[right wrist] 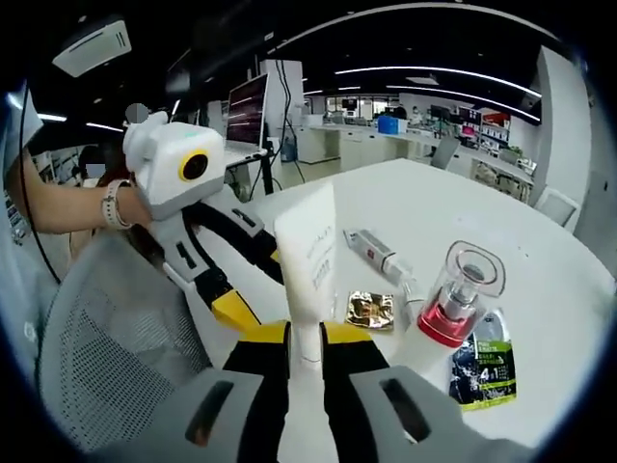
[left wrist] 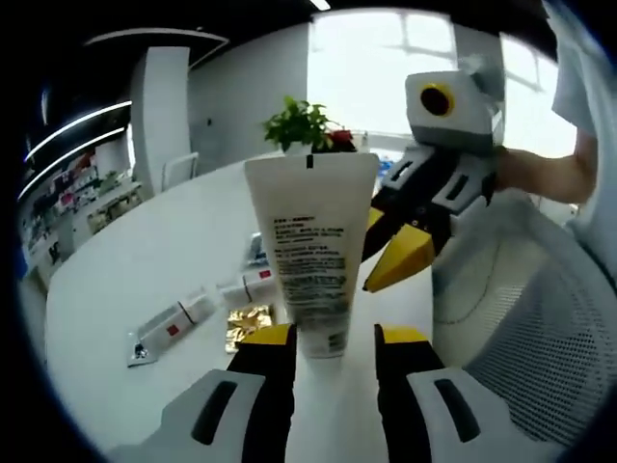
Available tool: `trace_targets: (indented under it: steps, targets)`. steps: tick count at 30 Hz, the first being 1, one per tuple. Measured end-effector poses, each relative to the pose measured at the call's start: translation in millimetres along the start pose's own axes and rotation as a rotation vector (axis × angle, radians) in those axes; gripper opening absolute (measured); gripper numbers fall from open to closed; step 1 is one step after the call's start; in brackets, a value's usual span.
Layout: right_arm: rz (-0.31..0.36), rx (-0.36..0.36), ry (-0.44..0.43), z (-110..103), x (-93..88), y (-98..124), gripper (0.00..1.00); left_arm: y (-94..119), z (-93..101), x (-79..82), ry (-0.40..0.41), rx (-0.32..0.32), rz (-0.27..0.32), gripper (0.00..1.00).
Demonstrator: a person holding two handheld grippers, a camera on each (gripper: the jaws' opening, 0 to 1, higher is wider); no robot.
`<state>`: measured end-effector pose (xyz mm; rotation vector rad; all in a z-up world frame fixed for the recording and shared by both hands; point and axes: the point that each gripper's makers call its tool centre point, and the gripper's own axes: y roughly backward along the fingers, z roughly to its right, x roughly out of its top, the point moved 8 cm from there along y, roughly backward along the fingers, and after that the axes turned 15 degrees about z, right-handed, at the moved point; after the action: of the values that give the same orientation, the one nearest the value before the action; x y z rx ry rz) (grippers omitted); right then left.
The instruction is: Arrange the skincare products in the storage area until every visible bottle or jar stands upright without overlapping.
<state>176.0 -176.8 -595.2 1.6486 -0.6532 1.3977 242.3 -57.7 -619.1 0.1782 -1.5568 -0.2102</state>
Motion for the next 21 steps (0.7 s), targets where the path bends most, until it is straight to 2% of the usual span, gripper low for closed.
trace_targets:
  steps: [7,15,21]
  targets:
    - [0.005,0.022,0.002,-3,2.9,-3,0.1,-5,-3.0,3.9,-0.013,0.009,0.006,0.3]
    - [0.019,0.032,0.001,-4,7.9,-8,0.07,-17,-1.3,8.1,-0.03,-0.015,0.024,0.29]
    - [0.024,0.02,-0.005,-3,8.5,-7,0.06,-17,-7.2,7.7,-0.02,-0.007,0.035,0.22]
